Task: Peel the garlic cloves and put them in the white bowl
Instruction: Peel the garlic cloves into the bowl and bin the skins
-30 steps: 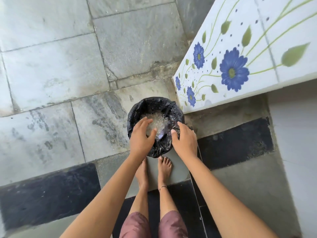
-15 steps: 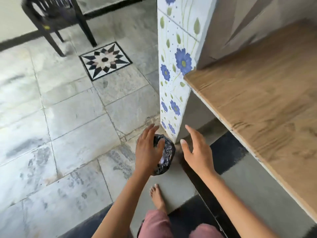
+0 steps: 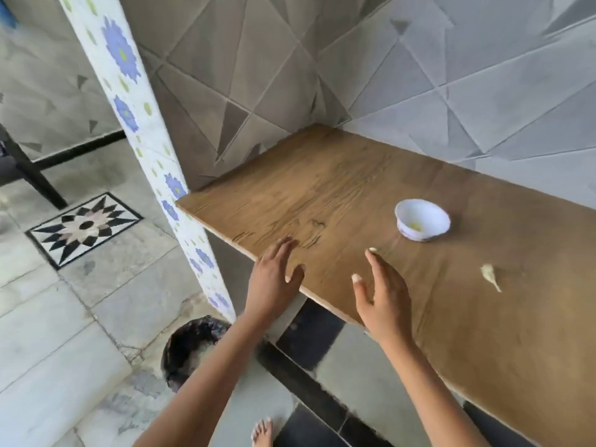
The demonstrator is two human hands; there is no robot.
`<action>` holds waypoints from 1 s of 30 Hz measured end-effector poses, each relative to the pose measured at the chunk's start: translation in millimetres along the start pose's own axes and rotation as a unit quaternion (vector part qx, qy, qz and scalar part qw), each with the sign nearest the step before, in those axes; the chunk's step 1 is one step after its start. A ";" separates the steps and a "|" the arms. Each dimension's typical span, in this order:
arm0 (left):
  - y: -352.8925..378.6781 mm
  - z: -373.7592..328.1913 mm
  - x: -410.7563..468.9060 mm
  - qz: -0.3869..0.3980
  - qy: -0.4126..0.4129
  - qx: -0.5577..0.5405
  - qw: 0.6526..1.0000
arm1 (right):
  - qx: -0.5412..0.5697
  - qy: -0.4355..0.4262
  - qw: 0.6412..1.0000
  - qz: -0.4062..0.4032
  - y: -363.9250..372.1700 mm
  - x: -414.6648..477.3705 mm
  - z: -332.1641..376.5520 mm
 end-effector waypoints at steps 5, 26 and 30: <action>54.9 -58.0 35.0 0.062 0.086 0.008 0.994 | -0.071 0.083 0.993 -0.037 -38.3 -4.3 -71.3; 159.2 -116.5 192.4 0.238 0.181 -0.075 0.951 | -0.282 0.259 0.917 0.113 -26.5 -20.4 -139.1; 200.6 -147.2 195.0 0.303 0.223 0.107 0.920 | -0.285 0.263 0.915 0.115 -28.4 -20.3 -136.8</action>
Point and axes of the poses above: each hand's wrist, its own x-axis towards the middle knuckle, its own y-axis out of the palm, z = x × y, the point moved 6 cm from there along x, towards the middle knuckle, and after that the axes turned 4 degrees about -x, right-handed, at the moved point
